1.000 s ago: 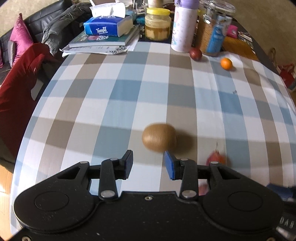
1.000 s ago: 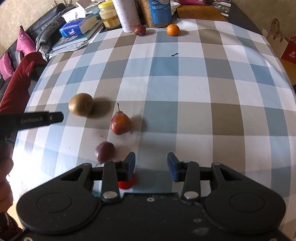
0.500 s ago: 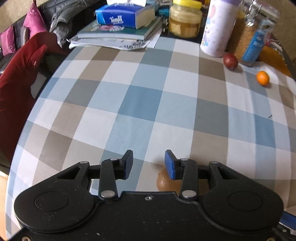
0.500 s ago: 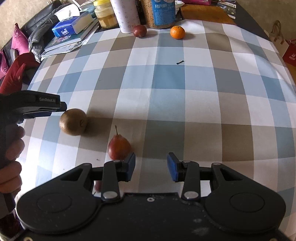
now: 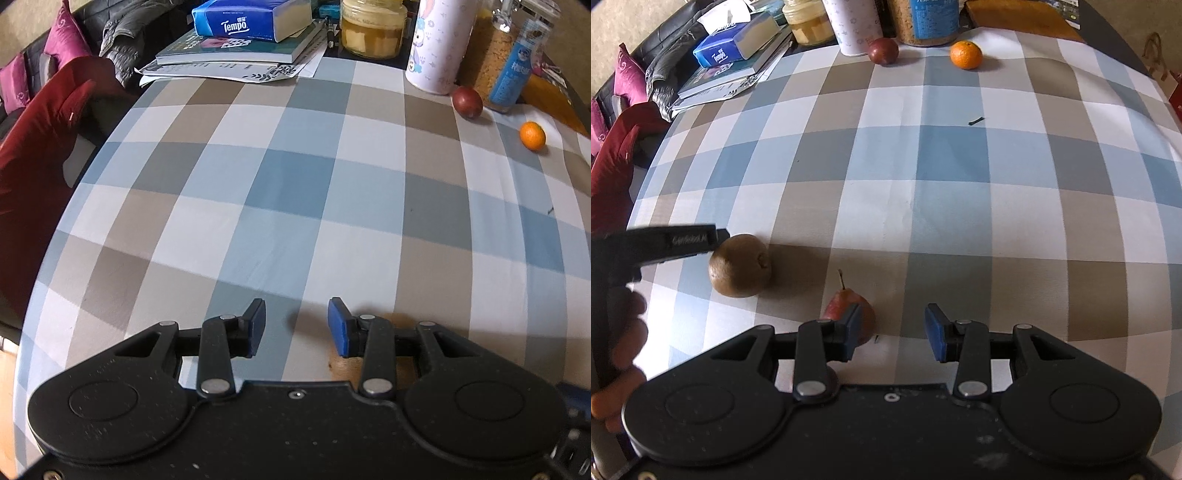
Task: Organize fruits
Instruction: 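Grasp a red pear with the right tool while the left tool approaches a brown kiwi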
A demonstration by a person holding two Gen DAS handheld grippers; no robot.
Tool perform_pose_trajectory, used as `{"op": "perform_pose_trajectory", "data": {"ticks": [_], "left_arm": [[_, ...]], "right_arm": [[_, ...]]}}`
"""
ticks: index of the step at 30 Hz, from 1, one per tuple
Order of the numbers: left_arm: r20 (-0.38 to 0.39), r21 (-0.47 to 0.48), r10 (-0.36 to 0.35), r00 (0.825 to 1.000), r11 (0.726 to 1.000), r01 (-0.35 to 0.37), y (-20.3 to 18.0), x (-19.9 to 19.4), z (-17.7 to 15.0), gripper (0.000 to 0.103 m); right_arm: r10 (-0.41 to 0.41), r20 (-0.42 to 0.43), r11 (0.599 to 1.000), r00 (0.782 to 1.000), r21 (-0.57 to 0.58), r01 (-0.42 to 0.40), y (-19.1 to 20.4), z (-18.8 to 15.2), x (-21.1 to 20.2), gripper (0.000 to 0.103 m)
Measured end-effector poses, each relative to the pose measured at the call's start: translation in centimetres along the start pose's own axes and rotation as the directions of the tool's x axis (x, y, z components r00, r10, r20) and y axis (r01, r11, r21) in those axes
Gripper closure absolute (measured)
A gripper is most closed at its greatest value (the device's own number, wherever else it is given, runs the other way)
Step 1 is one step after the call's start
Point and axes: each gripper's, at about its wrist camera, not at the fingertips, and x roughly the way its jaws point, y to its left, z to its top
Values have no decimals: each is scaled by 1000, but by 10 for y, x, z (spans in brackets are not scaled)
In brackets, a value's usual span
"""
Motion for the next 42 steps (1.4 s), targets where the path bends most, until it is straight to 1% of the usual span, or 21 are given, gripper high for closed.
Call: {"op": "perform_pose_trajectory", "data": {"ticks": [3, 8, 11, 14, 17, 23, 26, 30, 34, 37, 42], "left_arm": [[-5, 16, 5, 1000, 1000, -5, 1, -3, -8, 56], [-25, 29, -22, 999, 999, 23, 3, -7, -17, 56], [-31, 33, -27, 999, 999, 28, 4, -6, -20, 55], [-35, 23, -21, 999, 1000, 22, 6, -5, -21, 55], [-40, 18, -17, 999, 1000, 17, 8, -3, -23, 55], [-57, 2, -44, 997, 999, 45, 15, 0, -25, 55], [-57, -5, -42, 997, 999, 42, 18, 1, -26, 55], [-65, -6, -55, 996, 998, 55, 21, 1, -27, 55], [-66, -5, -49, 997, 999, 49, 24, 0, -29, 55], [-62, -8, -50, 997, 999, 50, 27, -4, -30, 55], [-46, -16, -65, 997, 998, 64, 30, -17, -30, 55]], "right_arm": [[4, 9, 1000, 1000, 9, -4, 1, 0, 0, 61], [25, 11, 999, 1000, 26, -25, 0, 1, 1, 61], [50, 8, 998, 999, 32, -50, 1, -1, 1, 61], [60, 10, 998, 998, 19, -60, 5, -3, 0, 61], [51, 14, 999, 999, 4, -51, 10, -3, 2, 61], [60, 22, 998, 998, -5, -60, 15, -4, 9, 61], [72, 18, 997, 997, -21, -71, 19, -4, 12, 61], [81, 13, 996, 997, -44, -81, 24, -5, 17, 61], [57, -3, 997, 998, -55, -57, 28, -6, 26, 61], [21, 21, 998, 1000, -65, -19, 29, -6, 27, 63], [10, 24, 998, 1000, -64, -8, 25, -7, 26, 65]]}}
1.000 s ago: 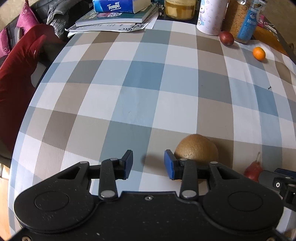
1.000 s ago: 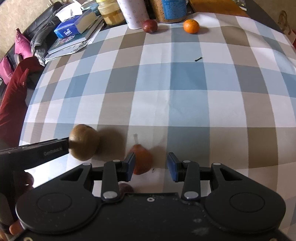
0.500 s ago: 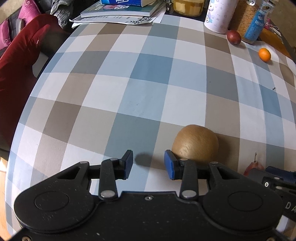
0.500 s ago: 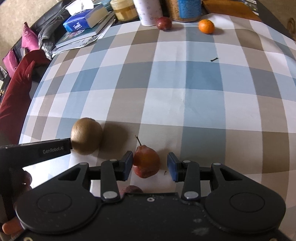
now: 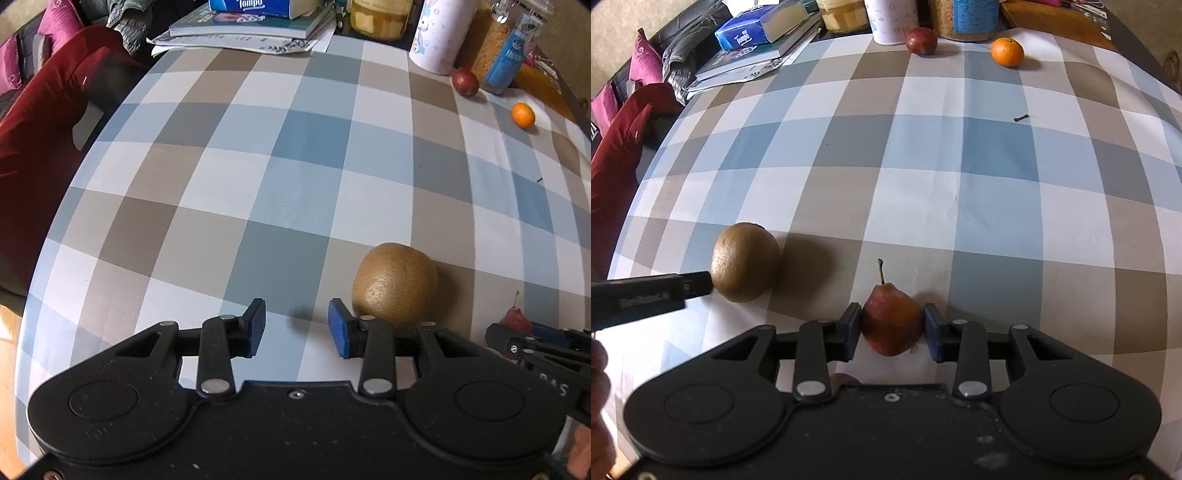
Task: Organize fruits
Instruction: 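Grasp the brown kiwi with the left tool while the right tool holds the pear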
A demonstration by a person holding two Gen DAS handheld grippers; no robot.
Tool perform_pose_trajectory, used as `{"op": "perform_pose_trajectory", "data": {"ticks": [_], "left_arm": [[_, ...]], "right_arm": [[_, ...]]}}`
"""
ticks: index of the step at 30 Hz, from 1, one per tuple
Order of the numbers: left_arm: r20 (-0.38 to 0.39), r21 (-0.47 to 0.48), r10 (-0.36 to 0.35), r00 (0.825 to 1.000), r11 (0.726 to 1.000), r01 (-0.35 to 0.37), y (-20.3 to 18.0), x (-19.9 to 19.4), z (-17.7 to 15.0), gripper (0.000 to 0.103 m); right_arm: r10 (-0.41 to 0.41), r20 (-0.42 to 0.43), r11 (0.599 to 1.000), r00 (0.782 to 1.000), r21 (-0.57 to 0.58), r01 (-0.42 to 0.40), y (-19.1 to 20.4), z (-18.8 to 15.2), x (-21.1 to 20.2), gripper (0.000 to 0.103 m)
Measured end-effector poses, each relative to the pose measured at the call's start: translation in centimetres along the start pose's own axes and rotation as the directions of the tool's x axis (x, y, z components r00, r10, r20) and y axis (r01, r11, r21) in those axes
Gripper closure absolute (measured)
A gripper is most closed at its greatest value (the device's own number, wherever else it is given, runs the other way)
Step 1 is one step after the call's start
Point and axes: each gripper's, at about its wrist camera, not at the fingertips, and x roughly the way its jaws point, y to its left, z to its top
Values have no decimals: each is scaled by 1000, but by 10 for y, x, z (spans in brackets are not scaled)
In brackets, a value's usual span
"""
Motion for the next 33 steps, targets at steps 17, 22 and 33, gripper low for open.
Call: {"op": "perform_pose_trajectory", "data": {"ticks": [17, 22, 33], "left_arm": [[95, 90, -97, 991, 992, 89, -41, -34, 0, 44], [93, 118, -79, 993, 991, 67, -53, -26, 3, 44], [37, 101, -48, 998, 994, 44, -56, 3, 7, 43]], "right_arm": [[-59, 14, 996, 998, 69, 58, -37, -9, -13, 66], [-43, 11, 995, 999, 93, 42, -45, -10, -13, 66], [-42, 22, 996, 999, 82, 40, -47, -11, -13, 66]]}}
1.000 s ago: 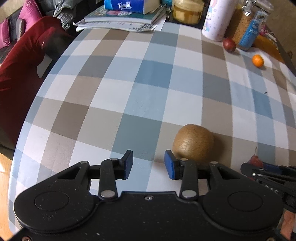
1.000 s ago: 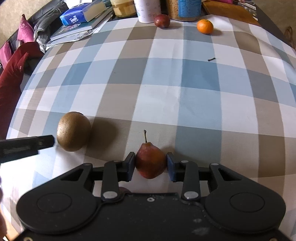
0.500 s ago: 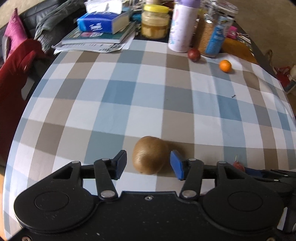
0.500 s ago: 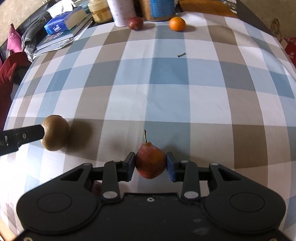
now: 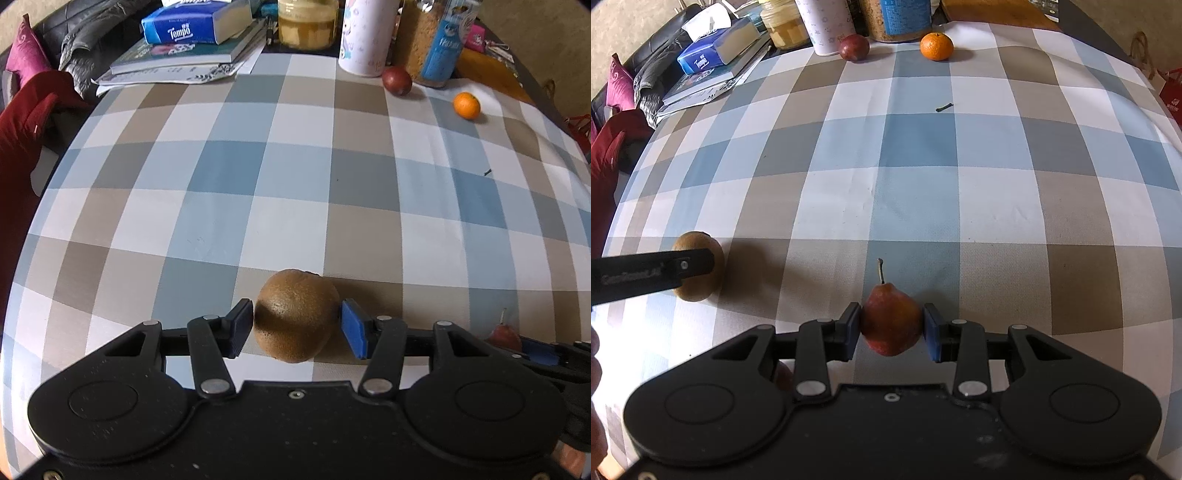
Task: Organize fruits
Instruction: 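Grasp the brown kiwi with the left tool while the right tool holds the pear, then carry the kiwi and pear over the gold tray with both tools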
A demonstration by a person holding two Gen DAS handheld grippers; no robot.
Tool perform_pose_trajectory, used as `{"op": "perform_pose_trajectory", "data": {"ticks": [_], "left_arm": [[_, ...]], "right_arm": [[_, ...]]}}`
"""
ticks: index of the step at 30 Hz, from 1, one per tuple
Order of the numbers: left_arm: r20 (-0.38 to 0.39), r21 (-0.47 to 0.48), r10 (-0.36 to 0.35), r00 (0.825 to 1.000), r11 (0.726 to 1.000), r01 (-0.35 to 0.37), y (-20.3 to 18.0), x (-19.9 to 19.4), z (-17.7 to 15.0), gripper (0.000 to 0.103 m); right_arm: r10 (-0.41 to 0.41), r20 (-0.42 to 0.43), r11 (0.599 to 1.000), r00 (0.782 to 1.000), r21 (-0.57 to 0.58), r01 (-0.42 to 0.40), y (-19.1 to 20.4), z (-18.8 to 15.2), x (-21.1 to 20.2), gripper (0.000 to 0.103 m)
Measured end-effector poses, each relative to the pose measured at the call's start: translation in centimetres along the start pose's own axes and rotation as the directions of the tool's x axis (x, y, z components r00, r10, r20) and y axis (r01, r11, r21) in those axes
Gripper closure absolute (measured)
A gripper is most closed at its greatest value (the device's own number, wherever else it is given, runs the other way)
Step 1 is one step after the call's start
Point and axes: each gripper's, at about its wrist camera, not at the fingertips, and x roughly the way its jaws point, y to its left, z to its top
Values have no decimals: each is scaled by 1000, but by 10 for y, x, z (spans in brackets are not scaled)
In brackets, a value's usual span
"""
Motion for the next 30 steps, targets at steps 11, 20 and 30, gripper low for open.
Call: {"op": "perform_pose_trajectory", "data": {"ticks": [11, 20, 30], "left_arm": [[-16, -6, 14, 1000, 1000, -15, -2, 12, 2, 42], [-21, -24, 12, 1000, 1000, -13, -1, 15, 3, 43], [-51, -50, -51, 997, 998, 48, 4, 4, -8, 43]], "right_arm": [[-1, 7, 1000, 1000, -8, 1, 0, -1, -1, 66], [-5, 6, 1000, 1000, 0, 5, 1, -1, -1, 66], [-31, 10, 999, 999, 19, 31, -5, -8, -12, 66]]}}
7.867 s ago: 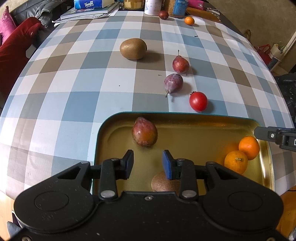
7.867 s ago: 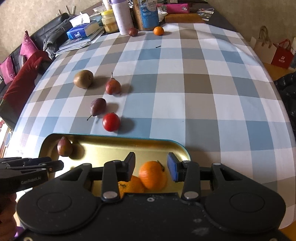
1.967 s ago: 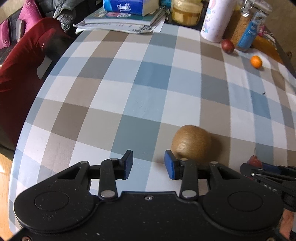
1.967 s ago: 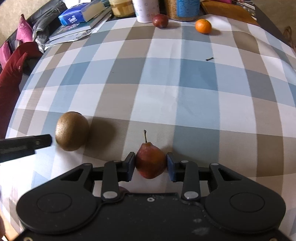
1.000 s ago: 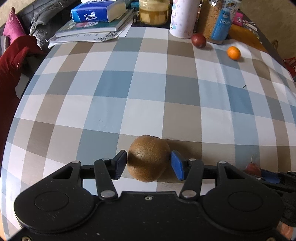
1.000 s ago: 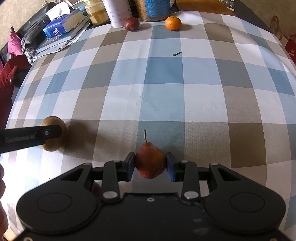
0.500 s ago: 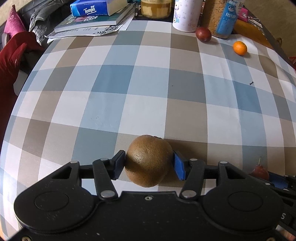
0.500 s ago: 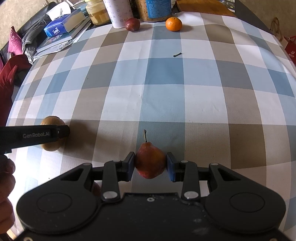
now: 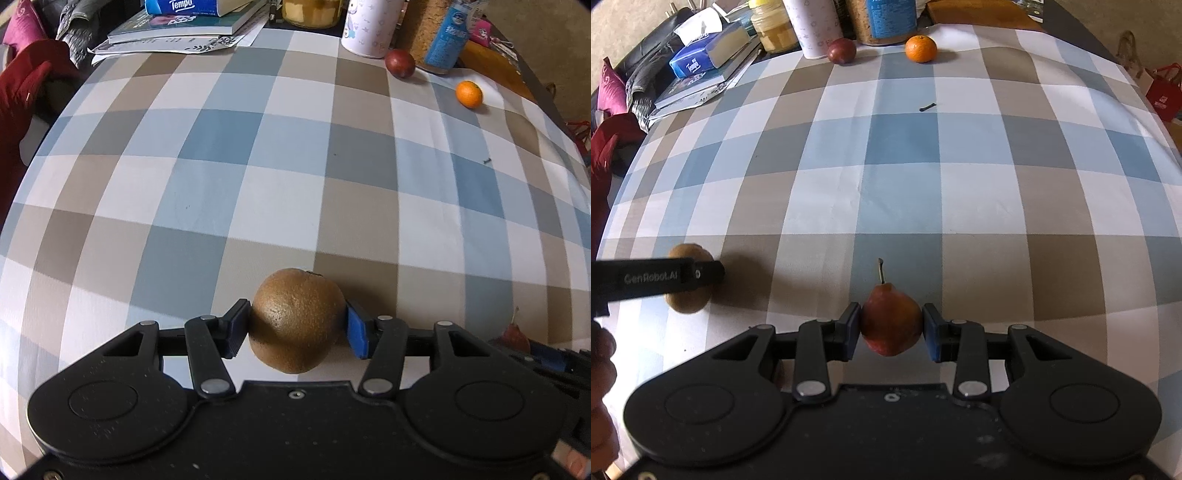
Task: Organize fruits
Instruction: 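Carry the kiwi and pear over the gold tray with both tools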
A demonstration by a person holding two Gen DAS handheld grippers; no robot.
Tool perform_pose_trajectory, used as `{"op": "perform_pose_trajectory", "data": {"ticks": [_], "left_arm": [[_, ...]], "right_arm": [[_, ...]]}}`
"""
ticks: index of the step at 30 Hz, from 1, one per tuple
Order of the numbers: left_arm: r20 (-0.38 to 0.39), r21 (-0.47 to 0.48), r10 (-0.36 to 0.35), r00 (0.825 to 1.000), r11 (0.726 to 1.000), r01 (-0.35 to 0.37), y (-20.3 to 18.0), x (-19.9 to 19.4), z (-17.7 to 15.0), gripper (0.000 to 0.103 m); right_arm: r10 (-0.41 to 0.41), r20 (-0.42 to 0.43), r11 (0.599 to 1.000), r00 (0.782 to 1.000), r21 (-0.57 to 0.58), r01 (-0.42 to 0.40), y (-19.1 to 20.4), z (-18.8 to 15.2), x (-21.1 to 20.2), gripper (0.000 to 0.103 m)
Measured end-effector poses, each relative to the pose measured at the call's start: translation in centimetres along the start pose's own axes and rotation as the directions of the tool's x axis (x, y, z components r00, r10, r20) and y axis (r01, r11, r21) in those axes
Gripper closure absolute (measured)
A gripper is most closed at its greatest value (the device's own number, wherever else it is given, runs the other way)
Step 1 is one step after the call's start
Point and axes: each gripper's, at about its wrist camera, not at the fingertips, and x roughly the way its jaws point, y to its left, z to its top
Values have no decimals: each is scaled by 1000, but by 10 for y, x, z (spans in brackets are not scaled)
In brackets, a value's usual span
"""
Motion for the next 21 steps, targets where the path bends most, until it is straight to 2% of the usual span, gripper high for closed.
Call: {"op": "perform_pose_trajectory", "data": {"ticks": [7, 15, 21], "left_arm": [[19, 10, -13, 1000, 1000, 13, -1, -31, -16, 44], [-9, 27, -86, 996, 996, 86, -3, -67, -49, 44], [-7, 64, -84, 996, 994, 84, -6, -92, -81, 44]], "right_arm": [[4, 9, 1000, 1000, 13, -4, -5, -12, -20, 66], [33, 12, 999, 999, 13, -33, -12, -38, -50, 66], [61, 26, 998, 998, -8, -60, -20, -64, -80, 66]]}}
